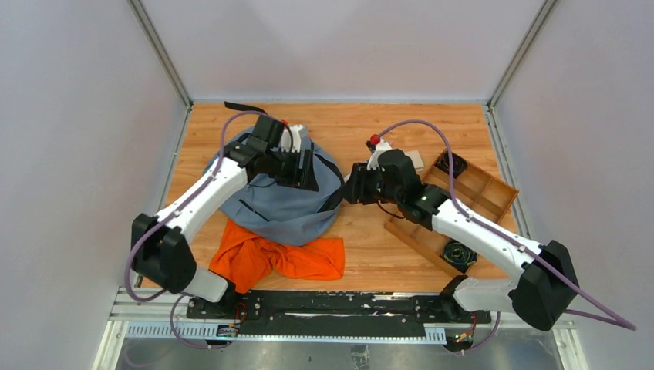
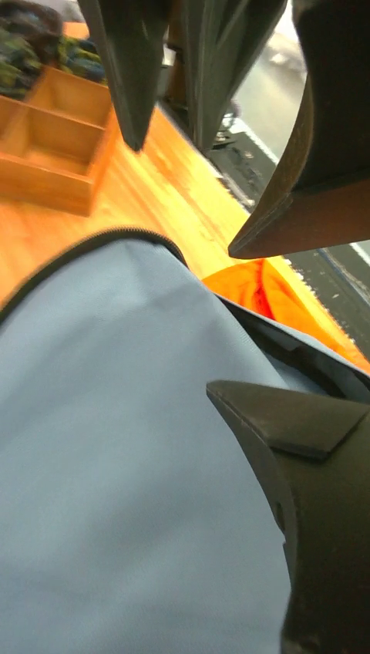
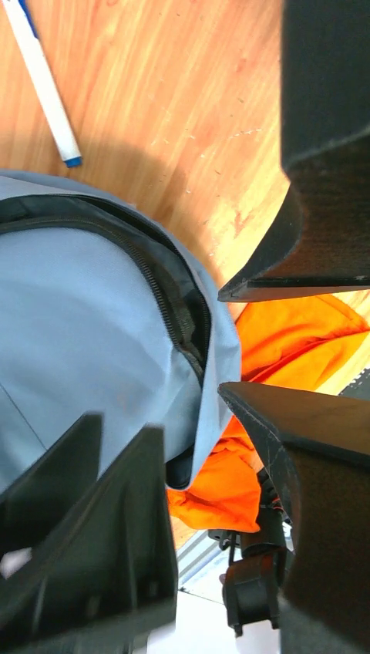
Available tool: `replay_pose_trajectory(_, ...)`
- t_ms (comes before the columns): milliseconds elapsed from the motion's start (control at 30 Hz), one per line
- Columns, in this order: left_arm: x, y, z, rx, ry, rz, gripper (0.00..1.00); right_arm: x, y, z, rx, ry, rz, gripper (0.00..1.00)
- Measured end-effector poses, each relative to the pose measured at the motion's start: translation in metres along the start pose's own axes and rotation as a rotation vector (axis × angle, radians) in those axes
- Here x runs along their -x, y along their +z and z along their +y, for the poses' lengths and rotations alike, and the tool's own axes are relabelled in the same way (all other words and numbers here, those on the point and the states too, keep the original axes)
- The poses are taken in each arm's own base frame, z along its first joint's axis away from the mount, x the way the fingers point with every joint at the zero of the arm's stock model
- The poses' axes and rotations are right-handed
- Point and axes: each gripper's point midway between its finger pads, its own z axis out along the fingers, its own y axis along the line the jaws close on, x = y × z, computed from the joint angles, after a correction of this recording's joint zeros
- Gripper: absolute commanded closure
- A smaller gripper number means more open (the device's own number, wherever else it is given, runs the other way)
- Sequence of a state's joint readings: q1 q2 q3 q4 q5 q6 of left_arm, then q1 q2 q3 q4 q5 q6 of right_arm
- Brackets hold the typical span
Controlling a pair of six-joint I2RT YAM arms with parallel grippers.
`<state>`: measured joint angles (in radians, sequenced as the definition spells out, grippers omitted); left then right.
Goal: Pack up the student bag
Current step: Pick up the stationery from the center of the board.
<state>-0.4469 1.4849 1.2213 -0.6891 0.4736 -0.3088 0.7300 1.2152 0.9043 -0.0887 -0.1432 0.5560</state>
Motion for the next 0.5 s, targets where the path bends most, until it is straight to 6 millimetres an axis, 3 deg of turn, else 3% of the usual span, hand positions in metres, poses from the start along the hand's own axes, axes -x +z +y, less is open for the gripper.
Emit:
replay_pose_trajectory(67,0.021,-0.02,0.0,0.057,0.031,-0.089,0.27,0.006,0.003,0.001,-0.004,-0.004,-0.006,0.52)
replay_pose_trajectory(167,0.063,-0.07,0.002,0.159,0.049,-0.294,0.31,0.01,0.017,0.006,0.01,-0.003,0.007,0.53)
replay_pose_trajectory(267,0.092,-0.105,0.026,0.256,-0.018,-0.42,0.35,0.012,0.041,0.016,0.046,-0.003,0.043,0.54)
replay_pose_trajectory(367,0.101,-0.106,0.069,0.378,-0.122,-0.435,0.38,0.001,0.066,0.023,0.079,-0.005,0.09,0.53)
replay_pose_trajectory(500,0.082,-0.071,0.133,0.571,-0.237,-0.332,0.41,-0.035,0.094,0.013,0.058,0.001,0.185,0.53)
